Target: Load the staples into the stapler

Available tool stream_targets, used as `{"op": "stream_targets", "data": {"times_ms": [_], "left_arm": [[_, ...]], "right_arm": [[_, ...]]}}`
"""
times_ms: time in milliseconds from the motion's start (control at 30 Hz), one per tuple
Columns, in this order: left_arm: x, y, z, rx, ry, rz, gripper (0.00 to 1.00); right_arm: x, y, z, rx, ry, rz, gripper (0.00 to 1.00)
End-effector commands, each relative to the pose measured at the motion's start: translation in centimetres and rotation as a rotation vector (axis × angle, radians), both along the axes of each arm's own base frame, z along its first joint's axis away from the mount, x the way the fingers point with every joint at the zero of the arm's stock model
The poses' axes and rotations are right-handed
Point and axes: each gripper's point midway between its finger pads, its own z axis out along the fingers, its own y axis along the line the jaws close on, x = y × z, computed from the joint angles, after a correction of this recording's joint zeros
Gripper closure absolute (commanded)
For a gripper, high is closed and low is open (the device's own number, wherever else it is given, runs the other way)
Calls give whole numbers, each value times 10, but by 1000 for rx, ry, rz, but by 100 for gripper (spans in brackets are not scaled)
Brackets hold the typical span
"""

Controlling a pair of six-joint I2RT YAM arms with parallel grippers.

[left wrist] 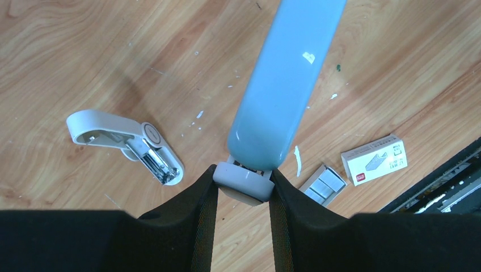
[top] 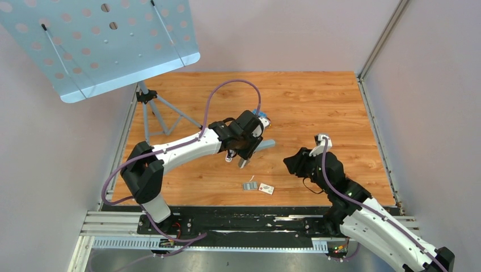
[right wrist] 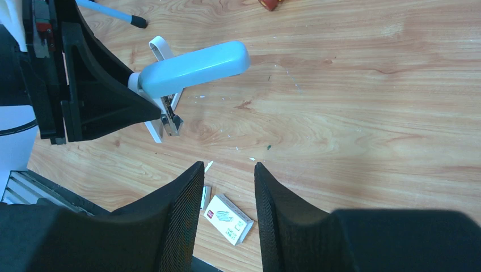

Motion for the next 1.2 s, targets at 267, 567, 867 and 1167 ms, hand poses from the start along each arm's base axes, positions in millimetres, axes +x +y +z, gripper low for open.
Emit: {"op": "stream_targets", "data": {"times_ms": [267, 567, 867, 1167], "left_arm": [[-13, -3, -12, 27, 16, 13, 96], [-8, -22, 54, -328, -12, 21, 94], [-11, -20, 88, -447, -82, 16, 94], [-36, -31, 150, -849, -36, -158, 91]], "right_arm": [[-1, 10, -10, 40, 36, 30, 57], [-5, 57, -10, 342, 72, 144, 57], [-3, 68, -3, 315, 53, 209, 54], [-27, 74, 66, 324, -313, 441, 33]]}}
